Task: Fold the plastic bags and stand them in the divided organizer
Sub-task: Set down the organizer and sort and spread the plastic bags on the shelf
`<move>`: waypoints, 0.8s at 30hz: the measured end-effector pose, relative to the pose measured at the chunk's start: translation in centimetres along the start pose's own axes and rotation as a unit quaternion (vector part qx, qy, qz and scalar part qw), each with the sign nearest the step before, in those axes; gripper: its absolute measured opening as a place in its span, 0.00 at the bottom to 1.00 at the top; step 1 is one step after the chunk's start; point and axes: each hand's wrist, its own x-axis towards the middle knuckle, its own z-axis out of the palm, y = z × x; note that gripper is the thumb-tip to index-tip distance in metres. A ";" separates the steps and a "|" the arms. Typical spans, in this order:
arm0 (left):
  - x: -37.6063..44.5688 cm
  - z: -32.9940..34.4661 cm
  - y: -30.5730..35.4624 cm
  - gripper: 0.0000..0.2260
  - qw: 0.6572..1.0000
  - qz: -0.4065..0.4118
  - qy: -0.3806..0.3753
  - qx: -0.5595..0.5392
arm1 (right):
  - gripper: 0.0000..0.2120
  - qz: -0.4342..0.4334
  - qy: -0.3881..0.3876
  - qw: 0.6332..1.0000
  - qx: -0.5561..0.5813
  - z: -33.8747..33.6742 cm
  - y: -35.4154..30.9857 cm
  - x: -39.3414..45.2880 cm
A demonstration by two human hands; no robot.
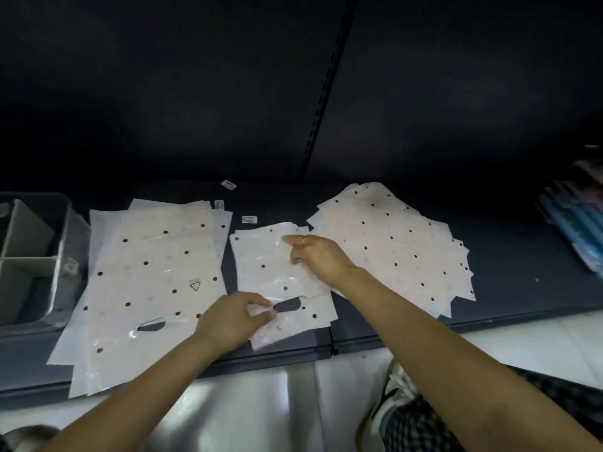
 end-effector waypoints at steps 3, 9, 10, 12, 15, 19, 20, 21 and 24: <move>0.7 -0.6 -1.0 0.14 0.968 0.081 0.147 0.189 | 0.22 -0.021 0.065 0.994 -0.085 0.3 1.8 -0.1; 1.3 0.7 -4.1 0.28 0.926 0.109 -0.047 0.358 | 0.33 0.244 0.137 0.941 -0.188 -1.0 10.1 -3.5; 1.3 1.0 -4.3 0.33 0.922 0.110 -0.051 0.367 | 0.34 0.276 0.112 0.937 -0.181 -1.3 11.4 -4.4; 1.3 1.1 -4.4 0.42 0.912 0.109 -0.063 0.392 | 0.30 0.281 0.120 0.933 -0.192 -1.6 13.1 -5.7; 1.9 0.9 -4.4 0.44 0.918 0.108 -0.058 0.376 | 0.19 0.231 0.217 0.908 -0.274 -1.9 13.5 -6.3; 2.2 0.4 -3.0 0.51 0.940 0.126 -0.014 0.316 | 0.21 0.208 0.288 0.898 -0.261 -2.3 11.8 -6.1; 2.0 0.4 -2.4 0.50 0.950 0.148 0.004 0.275 | 0.21 0.200 0.311 0.900 -0.232 -2.3 10.9 -5.8; 1.8 0.4 -1.7 0.47 0.962 0.170 0.020 0.211 | 0.21 0.191 0.328 0.905 -0.191 -2.3 9.6 -5.5; 1.2 1.0 1.0 0.36 0.984 0.175 0.014 -0.022 | 0.21 0.156 0.334 0.929 -0.010 -1.8 4.2 -4.1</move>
